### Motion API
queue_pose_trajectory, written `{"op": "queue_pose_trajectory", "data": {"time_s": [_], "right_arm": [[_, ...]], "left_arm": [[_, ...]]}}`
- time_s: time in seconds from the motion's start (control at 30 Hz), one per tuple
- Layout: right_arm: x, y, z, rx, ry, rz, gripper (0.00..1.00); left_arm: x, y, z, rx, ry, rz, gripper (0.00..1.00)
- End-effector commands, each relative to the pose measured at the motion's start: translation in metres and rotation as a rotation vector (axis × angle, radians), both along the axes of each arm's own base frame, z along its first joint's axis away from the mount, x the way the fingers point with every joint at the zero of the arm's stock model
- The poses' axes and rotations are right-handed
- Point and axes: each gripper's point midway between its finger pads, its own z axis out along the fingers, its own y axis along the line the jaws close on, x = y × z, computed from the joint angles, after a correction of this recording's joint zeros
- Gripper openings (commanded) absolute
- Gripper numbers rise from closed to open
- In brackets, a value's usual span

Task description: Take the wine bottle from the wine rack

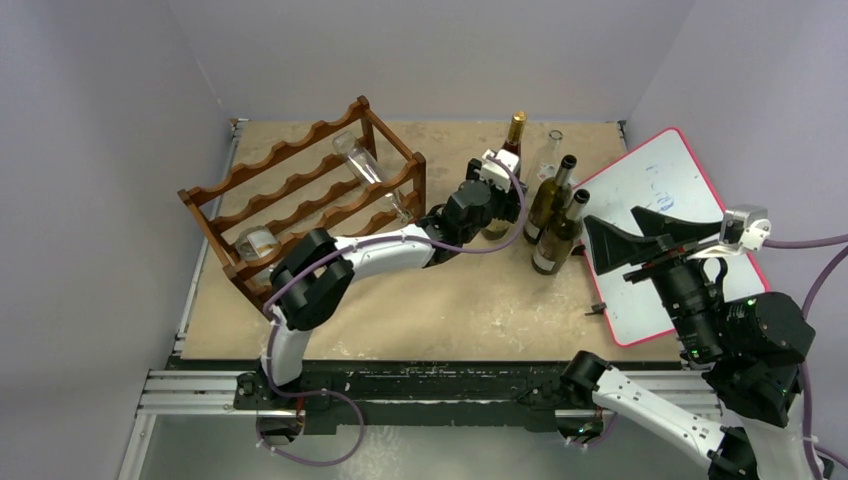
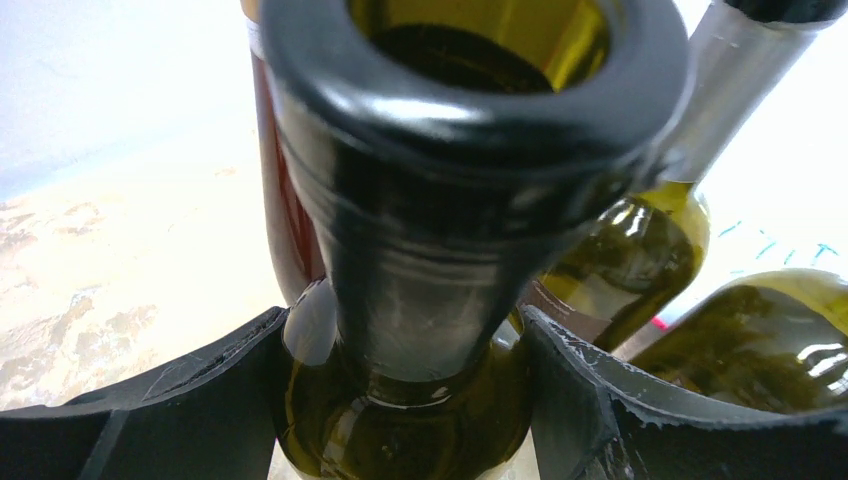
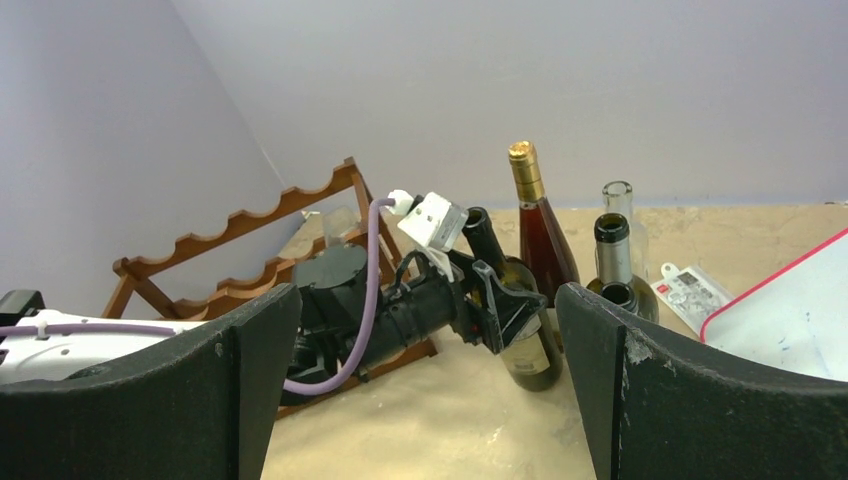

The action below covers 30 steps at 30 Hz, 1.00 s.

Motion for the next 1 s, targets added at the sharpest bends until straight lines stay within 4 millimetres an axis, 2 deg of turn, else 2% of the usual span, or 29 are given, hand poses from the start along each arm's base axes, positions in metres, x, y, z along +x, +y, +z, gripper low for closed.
{"op": "queue_pose_trajectory", "data": {"time_s": [0.0,0.3,0.37,0.5,0.6,0.7,0.83,0.9,0.97], "right_arm": [[-0.006,-0.009,0.013,0.026,-0.029,-0.008,1.0],[-0.005,-0.002,0.009,0.003,-0.021,0.013,1.0],[-0.005,-0.002,0.009,0.004,-0.022,0.016,1.0],[-0.005,-0.002,0.009,0.003,-0.023,0.018,1.0],[-0.006,-0.002,0.008,0.007,-0.022,0.02,1.0],[-0.006,-0.001,0.007,0.012,-0.019,0.023,1.0],[-0.005,0.002,0.006,0.012,-0.014,0.03,1.0],[-0.003,0.004,0.005,0.012,-0.009,0.033,1.0],[-0.003,0.006,0.005,0.015,-0.007,0.039,1.0]], "left_arm": [[0.012,-0.01,0.077,-0.201,-0.104,0.029,0.0],[0.018,-0.023,0.058,-0.166,-0.056,0.019,0.0],[0.02,-0.021,0.052,-0.153,-0.045,0.037,0.05],[0.021,-0.02,0.044,-0.145,-0.029,0.046,0.3],[0.02,-0.018,0.045,-0.149,-0.024,0.046,0.6],[0.019,-0.017,0.047,-0.14,-0.018,0.052,0.69],[0.02,-0.013,0.05,-0.139,-0.017,0.063,0.74],[0.017,-0.015,0.051,-0.129,-0.021,0.036,0.82],[0.016,-0.017,0.051,-0.119,-0.024,0.015,0.95]]}}
